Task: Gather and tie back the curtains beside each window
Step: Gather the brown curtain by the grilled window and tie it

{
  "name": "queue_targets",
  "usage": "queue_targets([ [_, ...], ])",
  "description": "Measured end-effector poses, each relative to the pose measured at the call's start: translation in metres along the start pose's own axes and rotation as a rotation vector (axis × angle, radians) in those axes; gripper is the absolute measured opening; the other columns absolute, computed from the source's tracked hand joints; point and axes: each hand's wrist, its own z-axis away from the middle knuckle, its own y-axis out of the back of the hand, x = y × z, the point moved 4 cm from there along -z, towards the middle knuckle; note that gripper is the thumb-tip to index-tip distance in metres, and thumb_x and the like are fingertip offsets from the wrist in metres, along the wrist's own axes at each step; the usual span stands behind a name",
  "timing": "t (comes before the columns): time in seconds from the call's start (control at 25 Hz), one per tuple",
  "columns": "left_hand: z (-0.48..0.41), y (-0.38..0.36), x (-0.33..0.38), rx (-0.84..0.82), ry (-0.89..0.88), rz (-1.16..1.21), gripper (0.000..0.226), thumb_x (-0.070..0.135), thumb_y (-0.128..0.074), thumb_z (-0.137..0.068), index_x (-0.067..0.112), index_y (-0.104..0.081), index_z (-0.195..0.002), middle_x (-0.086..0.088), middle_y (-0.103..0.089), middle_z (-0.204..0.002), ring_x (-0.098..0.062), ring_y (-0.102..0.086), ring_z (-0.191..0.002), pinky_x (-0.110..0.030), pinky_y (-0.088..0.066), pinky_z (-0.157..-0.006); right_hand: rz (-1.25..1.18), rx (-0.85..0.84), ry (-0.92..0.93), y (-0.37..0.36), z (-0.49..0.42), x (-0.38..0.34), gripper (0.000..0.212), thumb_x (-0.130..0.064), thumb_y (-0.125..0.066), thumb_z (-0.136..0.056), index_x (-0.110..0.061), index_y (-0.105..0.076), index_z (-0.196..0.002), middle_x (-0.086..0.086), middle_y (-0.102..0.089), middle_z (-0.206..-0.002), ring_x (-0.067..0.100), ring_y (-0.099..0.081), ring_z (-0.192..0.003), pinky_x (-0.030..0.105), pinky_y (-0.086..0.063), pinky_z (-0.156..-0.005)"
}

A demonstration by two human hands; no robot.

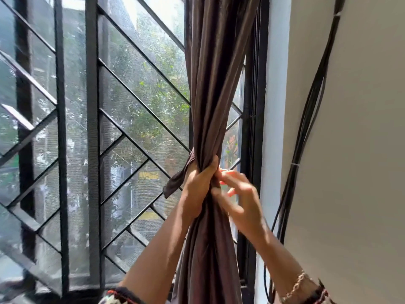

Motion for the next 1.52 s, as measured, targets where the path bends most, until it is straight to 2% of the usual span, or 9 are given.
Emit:
queue_targets([
  [0.16, -0.001, 0.001, -0.001, -0.054, 0.005, 0.074, 0.011, 0.019, -0.054, -0.089, 0.010, -0.059, -0.084, 0.003, -0.059, -0.059, -0.014, -0.063, -0.056, -0.029, -0.051, -0.067, -0.193, 0.264, -0.221, 0.036, -0.040, 0.027, 0.032, -0.005, -0.056, -0.078, -0.014, -0.064, -0.108, 0.004, -0.064, -0.111, 0.009, -0.057, -0.097, 0.023, -0.045, -0.077],
  [0.32, -0.001, 0.001, -0.001, -0.213, 0.076, 0.252, 0.025, 0.029, -0.058, -0.078, 0.007, -0.057, -0.091, 0.002, -0.048, -0.056, -0.015, -0.054, -0.052, -0.026, -0.049, -0.060, -0.271, -0.174, -0.299, 0.023, -0.075, 0.039, 0.080, -0.012, -0.059, -0.059, -0.016, -0.040, -0.136, -0.002, -0.042, -0.140, 0.006, -0.039, -0.125, 0.022, -0.032, -0.100],
  [0.56, -0.002, 0.009, 0.000, -0.249, 0.065, 0.256, 0.023, 0.030, -0.058, -0.079, 0.009, -0.057, -0.090, 0.000, -0.048, -0.060, -0.015, -0.053, -0.051, -0.026, -0.050, -0.057, -0.322, -0.181, -0.258, 0.025, -0.081, 0.033, 0.034, 0.004, -0.059, -0.081, -0.010, -0.054, -0.112, 0.013, -0.063, -0.079, 0.009, -0.062, -0.065, 0.017, -0.049, -0.068],
  [0.76, -0.003, 0.014, -0.003, -0.122, -0.079, 0.151, 0.020, 0.018, -0.058, -0.086, 0.008, -0.051, -0.103, 0.000, -0.056, -0.063, -0.015, -0.052, -0.050, -0.027, -0.044, -0.056, 0.008, -0.159, -0.135, 0.047, -0.063, 0.015, 0.031, 0.001, -0.044, -0.093, -0.014, -0.047, -0.119, 0.007, -0.062, -0.066, 0.021, -0.065, -0.068, 0.031, -0.053, -0.078],
  [0.88, 0.001, 0.009, -0.003, -0.026, -0.194, -0.039, 0.039, 0.009, -0.054, -0.091, 0.008, -0.038, -0.127, -0.003, -0.061, -0.070, -0.013, -0.056, -0.052, -0.021, -0.047, -0.051, 0.078, -0.125, -0.102, 0.052, -0.053, -0.003, 0.029, -0.002, -0.043, -0.095, -0.018, -0.049, -0.118, 0.004, -0.065, -0.067, 0.015, -0.066, -0.068, 0.019, -0.051, -0.071],
  [1.04, 0.010, 0.002, 0.005, 0.032, -0.471, -0.271, 0.060, -0.002, -0.051, -0.089, 0.015, -0.024, -0.140, 0.009, -0.053, -0.124, 0.003, -0.057, -0.104, -0.009, -0.044, -0.083, -0.267, -0.039, -0.189, 0.058, -0.044, -0.023, 0.024, -0.004, -0.040, -0.096, -0.017, -0.059, -0.099, 0.003, -0.063, -0.058, 0.013, -0.062, -0.056, 0.021, -0.047, -0.053],
  [1.2, 0.018, -0.004, 0.010, 0.017, -0.664, -0.419, 0.062, -0.011, -0.048, -0.087, 0.009, -0.022, -0.140, 0.037, -0.040, -0.127, 0.021, -0.040, -0.116, 0.001, -0.030, -0.092, -0.498, 0.008, -0.366, 0.056, -0.044, -0.031, 0.024, -0.011, -0.039, -0.098, -0.015, -0.062, -0.093, -0.002, -0.070, -0.065, 0.012, -0.068, -0.065, 0.021, -0.051, -0.057],
  [1.4, 0.028, 0.002, 0.017, 0.026, -0.720, -0.682, 0.072, -0.003, -0.047, -0.089, 0.043, -0.020, -0.138, -0.008, -0.051, -0.136, -0.021, -0.058, -0.115, -0.024, -0.048, -0.091, -0.542, -0.072, -0.459, 0.052, -0.050, -0.042, 0.033, -0.045, -0.059, -0.074, -0.015, -0.066, -0.086, 0.000, -0.071, -0.077, 0.011, -0.069, -0.076, 0.029, -0.057, -0.068],
  [1.52, 0.031, 0.004, 0.020, -0.010, -0.707, -0.915, 0.067, 0.001, -0.047, -0.091, 0.039, -0.023, -0.140, -0.020, -0.042, -0.141, -0.037, -0.059, -0.110, -0.043, -0.055, -0.079, -0.418, -0.120, -0.402, 0.047, -0.056, -0.049, 0.034, -0.021, -0.073, -0.067, -0.004, -0.064, -0.095, 0.009, -0.064, -0.081, 0.017, -0.065, -0.076, 0.026, -0.057, -0.064],
])
